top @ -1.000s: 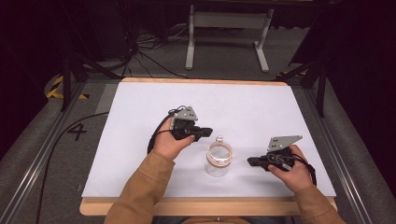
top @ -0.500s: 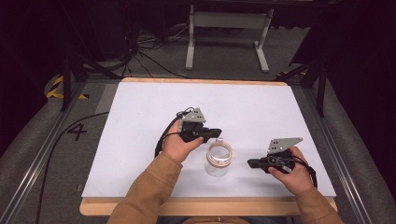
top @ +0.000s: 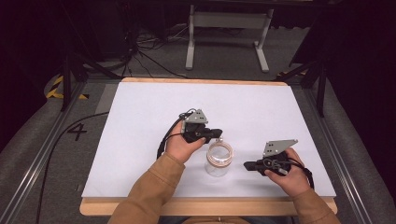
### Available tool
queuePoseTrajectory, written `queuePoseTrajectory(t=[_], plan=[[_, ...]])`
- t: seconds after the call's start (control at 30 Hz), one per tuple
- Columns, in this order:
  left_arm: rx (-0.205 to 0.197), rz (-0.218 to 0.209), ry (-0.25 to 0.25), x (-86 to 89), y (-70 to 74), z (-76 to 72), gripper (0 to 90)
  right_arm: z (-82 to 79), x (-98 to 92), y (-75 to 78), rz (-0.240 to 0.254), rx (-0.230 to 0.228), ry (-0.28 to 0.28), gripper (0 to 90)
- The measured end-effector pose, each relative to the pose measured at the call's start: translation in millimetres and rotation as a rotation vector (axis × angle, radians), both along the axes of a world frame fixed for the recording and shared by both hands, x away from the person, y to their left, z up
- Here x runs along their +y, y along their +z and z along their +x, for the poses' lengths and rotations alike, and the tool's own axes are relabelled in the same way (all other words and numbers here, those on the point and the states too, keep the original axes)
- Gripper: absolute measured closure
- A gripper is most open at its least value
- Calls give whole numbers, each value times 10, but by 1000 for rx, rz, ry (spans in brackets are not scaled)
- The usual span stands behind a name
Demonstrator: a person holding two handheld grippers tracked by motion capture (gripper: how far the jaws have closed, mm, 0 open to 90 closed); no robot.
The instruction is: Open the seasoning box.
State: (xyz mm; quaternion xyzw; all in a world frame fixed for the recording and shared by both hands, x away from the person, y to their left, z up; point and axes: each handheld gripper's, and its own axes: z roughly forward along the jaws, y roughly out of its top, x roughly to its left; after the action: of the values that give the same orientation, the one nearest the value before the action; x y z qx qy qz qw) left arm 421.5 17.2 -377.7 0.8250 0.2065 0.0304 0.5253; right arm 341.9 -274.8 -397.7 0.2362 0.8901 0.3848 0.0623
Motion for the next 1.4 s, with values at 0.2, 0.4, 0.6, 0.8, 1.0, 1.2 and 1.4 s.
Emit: queuePoseTrajectory(t=[0.2, 0.4, 0.6, 0.8, 1.0, 1.2, 1.4], plan=[[0, -2, -7, 2, -3, 7, 897, -16, 16, 13, 7, -6, 0, 900], [3, -8, -8, 2, -9, 11, 898, -90, 133, 97, 51, -25, 32, 900], [3, -7, -4, -3, -20, 23, 899, -168, 270, 164, 92, -32, 62, 900], [7, -8, -5, -3, -22, 29, 898, -179, 368, 187, 132, -38, 54, 900], [10, 2, -5, -2, -23, 34, 898, -176, 422, 203, 171, -50, 43, 900], [12, -5, -1, -4, -25, 30, 898, -143, 436, 199, 212, -59, 6, 900], [8, -4, 10, -5, -20, 21, 894, -133, 423, 200, 232, -56, -2, 900]])
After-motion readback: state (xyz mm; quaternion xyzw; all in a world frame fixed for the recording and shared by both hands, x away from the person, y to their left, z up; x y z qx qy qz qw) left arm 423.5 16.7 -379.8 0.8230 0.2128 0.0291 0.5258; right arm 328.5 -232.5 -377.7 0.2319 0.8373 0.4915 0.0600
